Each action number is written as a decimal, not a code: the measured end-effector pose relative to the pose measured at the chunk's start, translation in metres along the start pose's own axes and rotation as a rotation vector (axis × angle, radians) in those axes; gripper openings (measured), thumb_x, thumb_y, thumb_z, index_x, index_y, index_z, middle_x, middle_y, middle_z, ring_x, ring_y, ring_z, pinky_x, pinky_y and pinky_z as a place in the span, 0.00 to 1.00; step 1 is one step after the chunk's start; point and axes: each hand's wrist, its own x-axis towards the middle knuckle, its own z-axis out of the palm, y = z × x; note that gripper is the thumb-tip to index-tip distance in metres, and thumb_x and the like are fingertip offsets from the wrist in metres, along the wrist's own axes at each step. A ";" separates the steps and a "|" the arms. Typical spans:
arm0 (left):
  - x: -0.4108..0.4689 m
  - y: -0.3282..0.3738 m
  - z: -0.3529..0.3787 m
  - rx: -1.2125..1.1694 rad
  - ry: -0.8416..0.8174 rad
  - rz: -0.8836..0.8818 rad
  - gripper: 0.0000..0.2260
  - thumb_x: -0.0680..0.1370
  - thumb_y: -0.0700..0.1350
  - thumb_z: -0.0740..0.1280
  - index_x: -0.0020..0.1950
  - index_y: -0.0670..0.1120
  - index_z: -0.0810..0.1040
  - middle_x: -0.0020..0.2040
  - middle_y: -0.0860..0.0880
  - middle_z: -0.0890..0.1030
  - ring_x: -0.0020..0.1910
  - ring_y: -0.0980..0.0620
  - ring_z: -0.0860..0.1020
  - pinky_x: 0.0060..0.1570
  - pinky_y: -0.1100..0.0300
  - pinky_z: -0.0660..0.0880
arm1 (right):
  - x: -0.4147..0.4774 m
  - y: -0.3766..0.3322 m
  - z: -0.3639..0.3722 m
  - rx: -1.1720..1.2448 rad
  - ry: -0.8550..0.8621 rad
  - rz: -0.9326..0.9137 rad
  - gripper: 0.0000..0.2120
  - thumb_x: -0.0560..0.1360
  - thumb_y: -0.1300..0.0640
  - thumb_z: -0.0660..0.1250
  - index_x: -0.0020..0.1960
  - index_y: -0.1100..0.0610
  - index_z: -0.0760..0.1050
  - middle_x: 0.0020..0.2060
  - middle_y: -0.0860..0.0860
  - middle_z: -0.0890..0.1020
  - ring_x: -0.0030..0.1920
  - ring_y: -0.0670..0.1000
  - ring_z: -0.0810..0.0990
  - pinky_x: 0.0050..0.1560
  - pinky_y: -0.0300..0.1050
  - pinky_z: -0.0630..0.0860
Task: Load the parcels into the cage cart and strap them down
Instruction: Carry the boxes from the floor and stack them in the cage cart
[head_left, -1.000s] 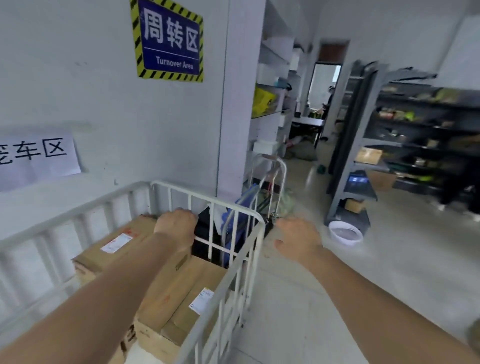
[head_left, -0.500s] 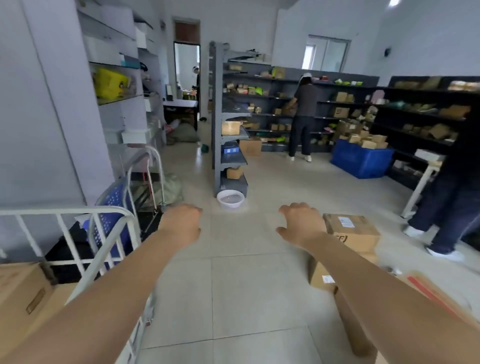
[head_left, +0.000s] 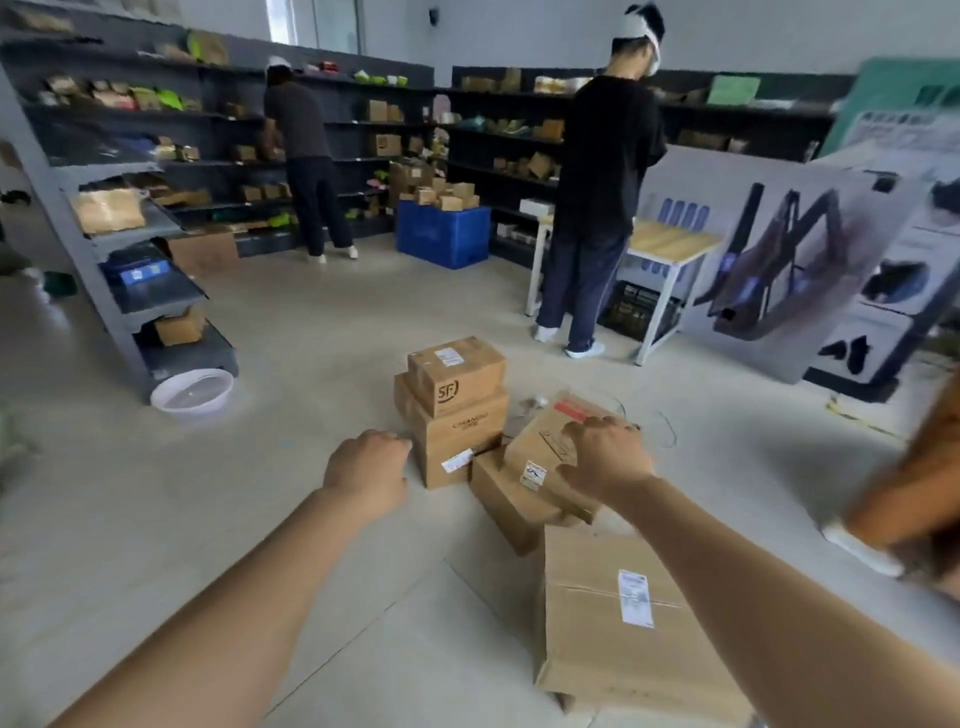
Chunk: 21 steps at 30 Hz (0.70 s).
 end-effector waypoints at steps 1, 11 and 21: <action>0.007 0.013 0.009 -0.019 -0.020 0.032 0.12 0.76 0.46 0.64 0.58 0.47 0.75 0.58 0.49 0.78 0.59 0.46 0.75 0.50 0.56 0.73 | -0.004 0.014 0.008 -0.002 -0.017 0.036 0.23 0.76 0.48 0.65 0.69 0.51 0.69 0.63 0.53 0.75 0.64 0.55 0.71 0.63 0.50 0.71; 0.060 0.153 0.092 -0.105 -0.258 0.208 0.09 0.77 0.49 0.64 0.55 0.46 0.74 0.57 0.49 0.77 0.57 0.47 0.75 0.44 0.57 0.70 | -0.034 0.152 0.085 -0.023 -0.171 0.279 0.21 0.77 0.48 0.63 0.68 0.53 0.70 0.60 0.52 0.77 0.63 0.54 0.72 0.60 0.47 0.69; 0.098 0.283 0.181 -0.201 -0.454 0.143 0.19 0.78 0.50 0.64 0.69 0.49 0.72 0.68 0.50 0.73 0.66 0.48 0.73 0.59 0.56 0.72 | -0.021 0.284 0.169 0.037 -0.324 0.341 0.22 0.77 0.46 0.62 0.68 0.53 0.69 0.61 0.51 0.76 0.65 0.54 0.70 0.62 0.46 0.68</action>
